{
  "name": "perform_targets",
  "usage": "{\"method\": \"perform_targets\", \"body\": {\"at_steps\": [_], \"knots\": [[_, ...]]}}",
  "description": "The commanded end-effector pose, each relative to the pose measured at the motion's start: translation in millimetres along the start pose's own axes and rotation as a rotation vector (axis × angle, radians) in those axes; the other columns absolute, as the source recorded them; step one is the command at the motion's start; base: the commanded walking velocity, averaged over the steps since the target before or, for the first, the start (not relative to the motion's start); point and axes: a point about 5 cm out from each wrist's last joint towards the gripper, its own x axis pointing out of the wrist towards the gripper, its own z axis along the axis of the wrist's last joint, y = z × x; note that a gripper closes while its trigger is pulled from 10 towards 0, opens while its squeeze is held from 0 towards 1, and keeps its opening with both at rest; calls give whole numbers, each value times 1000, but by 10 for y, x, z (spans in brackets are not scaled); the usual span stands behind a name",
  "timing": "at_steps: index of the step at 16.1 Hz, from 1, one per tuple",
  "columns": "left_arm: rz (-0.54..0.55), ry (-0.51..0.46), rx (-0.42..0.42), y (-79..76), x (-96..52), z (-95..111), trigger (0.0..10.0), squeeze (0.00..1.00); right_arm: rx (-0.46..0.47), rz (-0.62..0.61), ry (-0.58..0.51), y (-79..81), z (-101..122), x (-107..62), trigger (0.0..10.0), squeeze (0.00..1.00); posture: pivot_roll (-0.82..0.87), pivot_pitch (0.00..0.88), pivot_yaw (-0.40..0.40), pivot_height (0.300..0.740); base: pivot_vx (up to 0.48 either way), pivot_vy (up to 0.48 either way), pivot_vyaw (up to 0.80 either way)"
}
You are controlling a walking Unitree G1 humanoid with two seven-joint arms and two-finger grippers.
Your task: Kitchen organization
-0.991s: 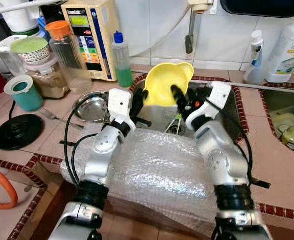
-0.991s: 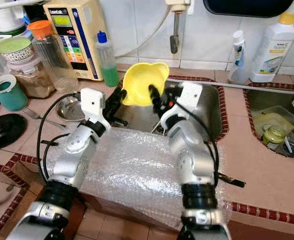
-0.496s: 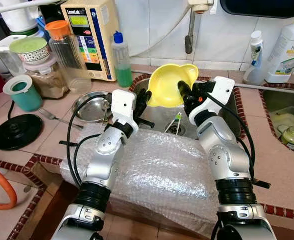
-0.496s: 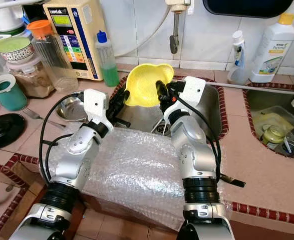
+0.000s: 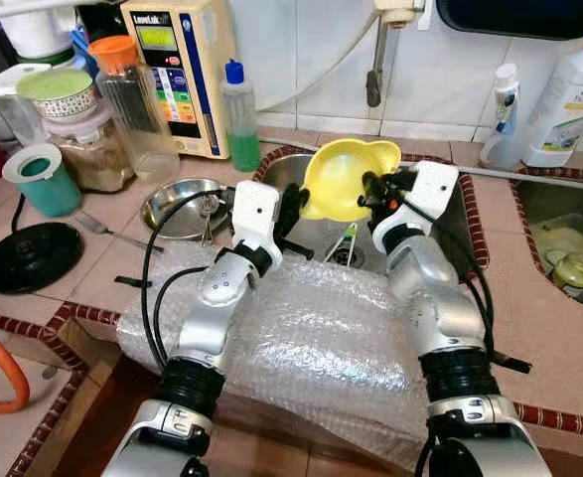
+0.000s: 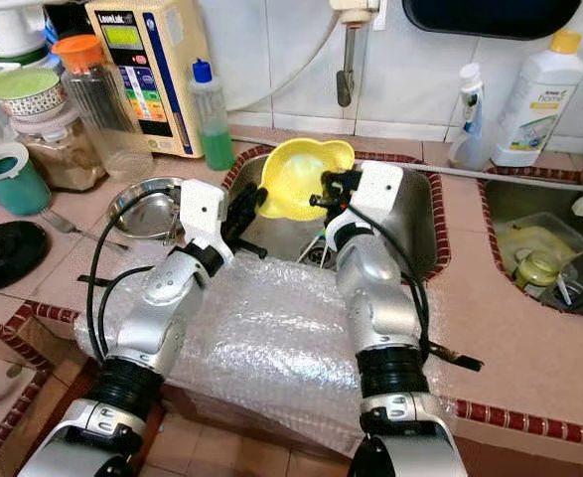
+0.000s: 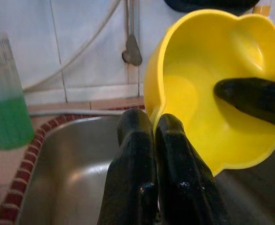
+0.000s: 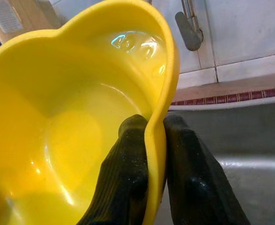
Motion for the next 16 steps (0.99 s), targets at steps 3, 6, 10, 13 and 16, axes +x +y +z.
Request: {"method": "perform_targets", "body": {"at_steps": [3, 6, 10, 13, 16], "knots": [[14, -7, -39, 96, -1, 32, 10000, 1000, -96, -108, 13, -211, -104, -2, 0, 0, 86, 0, 57, 740, 0, 0, 0], [-22, 26, -57, 67, -2, -15, 10000, 1000, -186, -137, -4, -301, -133, 3, 0, 0, 89, 0, 65, 740, 0, 0, 0], [-145, 103, -52, 58, -69, -59, 10000, 1000, -425, -207, -21, -561, -174, -5, 0, 0, 105, 0, 59, 740, 0, 0, 0], [-175, 160, -13, 110, -134, -124, 10000, 1000, -518, -207, -3, -595, -201, 10, 0, 0, 130, 0, 59, 740, 0, 0, 0], [-224, 226, 34, 135, -183, -178, 10000, 1000, -677, -149, 15, -543, -270, 29, 0, 0, 135, 0, 60, 740, 0, 0, 0]]}}
